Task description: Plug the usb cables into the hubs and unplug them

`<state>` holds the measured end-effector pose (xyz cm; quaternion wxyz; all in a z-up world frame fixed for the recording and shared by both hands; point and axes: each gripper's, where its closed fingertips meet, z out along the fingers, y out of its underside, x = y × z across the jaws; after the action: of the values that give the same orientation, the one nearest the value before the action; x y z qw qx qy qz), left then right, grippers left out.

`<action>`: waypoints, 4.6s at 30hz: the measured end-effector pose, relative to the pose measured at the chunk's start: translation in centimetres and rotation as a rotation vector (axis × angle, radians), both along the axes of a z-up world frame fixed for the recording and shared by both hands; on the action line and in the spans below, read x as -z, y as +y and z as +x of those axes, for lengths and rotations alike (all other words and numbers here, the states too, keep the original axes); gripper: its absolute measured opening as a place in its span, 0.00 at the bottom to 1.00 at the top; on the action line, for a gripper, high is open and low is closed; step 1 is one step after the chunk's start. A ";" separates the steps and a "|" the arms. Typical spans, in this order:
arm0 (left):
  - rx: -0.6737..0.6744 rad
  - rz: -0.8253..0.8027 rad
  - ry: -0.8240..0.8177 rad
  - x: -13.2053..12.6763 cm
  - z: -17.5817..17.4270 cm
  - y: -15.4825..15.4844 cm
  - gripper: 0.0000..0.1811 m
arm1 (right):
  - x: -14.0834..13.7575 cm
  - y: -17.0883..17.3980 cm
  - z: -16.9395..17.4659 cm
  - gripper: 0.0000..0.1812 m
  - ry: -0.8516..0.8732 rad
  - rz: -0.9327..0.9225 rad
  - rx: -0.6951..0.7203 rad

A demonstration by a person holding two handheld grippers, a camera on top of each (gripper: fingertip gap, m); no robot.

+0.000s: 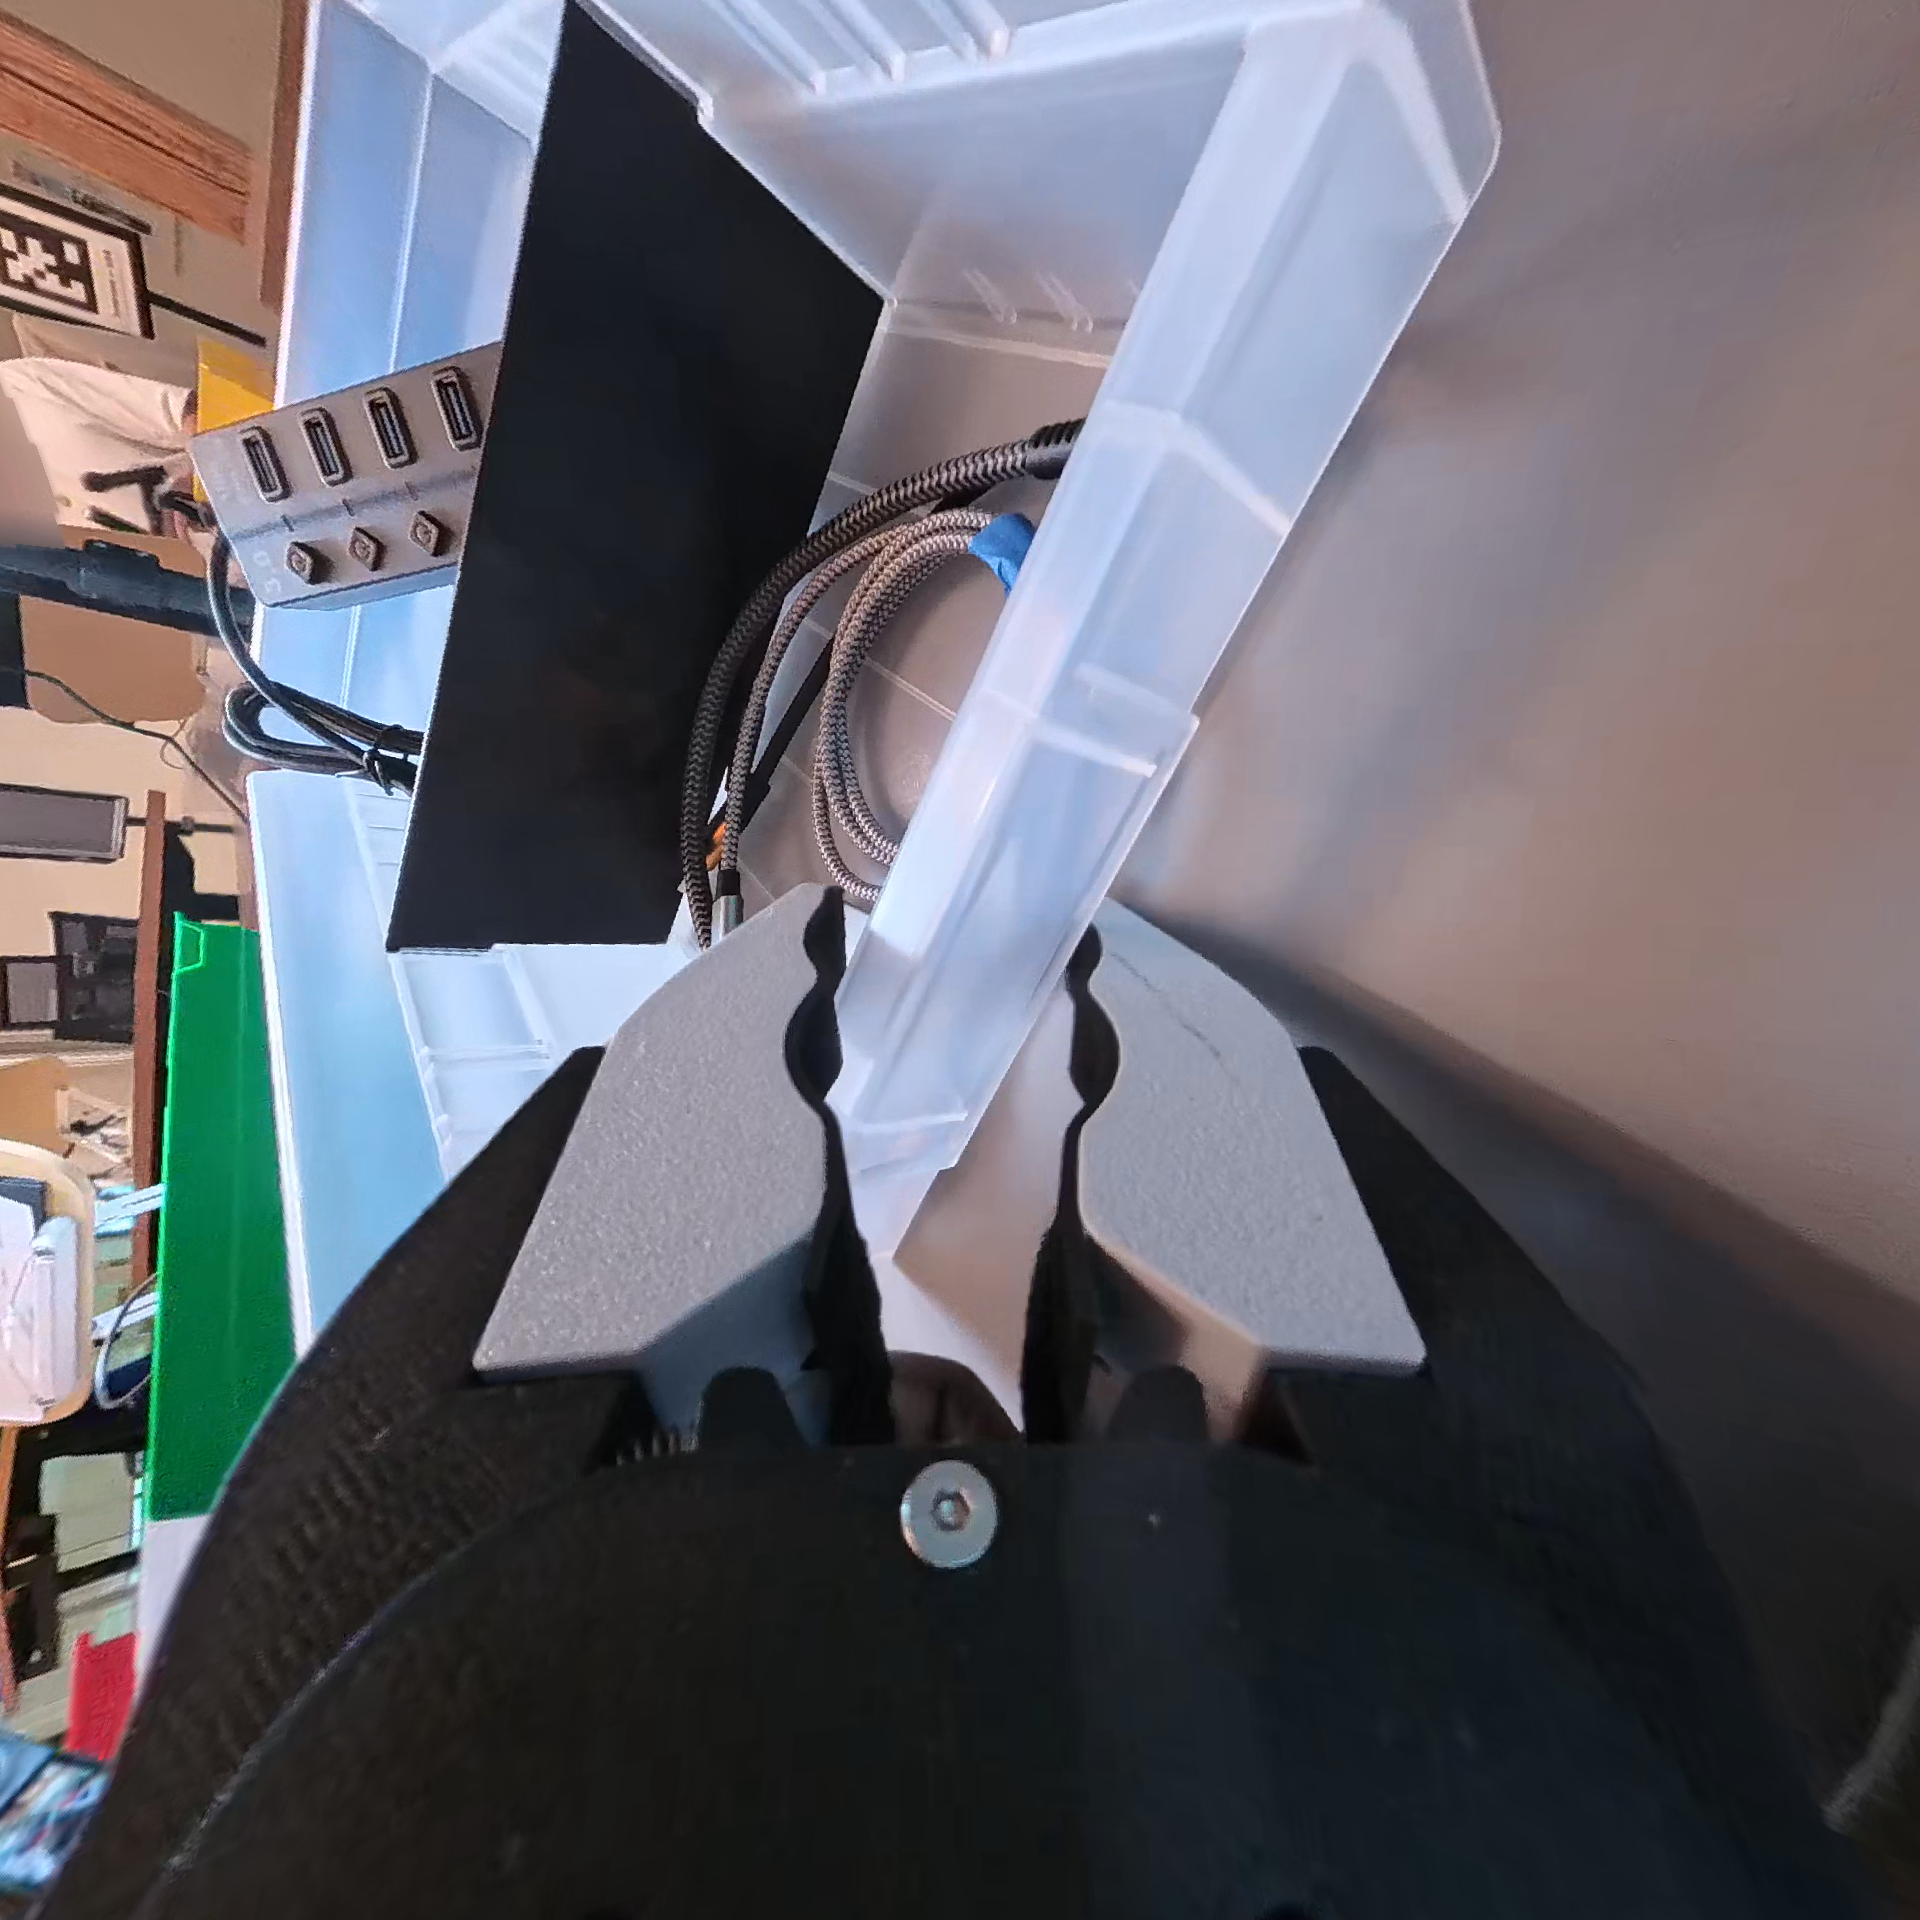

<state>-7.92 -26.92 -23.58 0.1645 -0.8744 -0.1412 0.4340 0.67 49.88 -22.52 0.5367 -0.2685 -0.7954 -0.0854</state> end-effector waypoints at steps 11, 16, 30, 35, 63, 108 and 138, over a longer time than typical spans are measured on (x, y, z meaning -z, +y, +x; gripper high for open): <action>-0.024 1.072 -0.018 -10.9 -0.7 4.4 0.42 | -7.1 -5.1 1.4 0.37 0.316 -0.637 -0.227; -0.094 1.351 0.002 -15.9 -4.6 5.2 0.43 | -9.4 -8.0 0.8 0.39 0.361 -0.670 -0.318; -0.731 1.095 -0.421 -5.7 -21.1 1.8 0.51 | -11.7 -7.9 1.7 0.34 0.490 -0.637 -0.314; -0.780 1.014 -0.503 -4.1 -21.6 2.3 0.41 | -11.5 -8.0 1.4 0.33 0.489 -0.623 -0.316; 0.301 0.633 0.260 -24.9 -6.1 21.2 0.34 | -12.5 -13.5 0.0 0.32 0.431 -0.615 -0.458; 0.660 -0.112 -0.345 0.2 7.4 45.5 0.30 | -4.6 -22.2 -4.2 0.06 -0.087 -0.818 -0.260; 0.419 0.545 -0.250 -10.1 5.1 33.9 0.38 | -9.2 -20.8 -4.4 0.28 0.206 -0.766 -0.420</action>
<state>-2.81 7.02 -13.46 0.4581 -0.8548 -0.0885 0.2273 -3.68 29.05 -13.30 0.4807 -0.2876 -0.7493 0.3531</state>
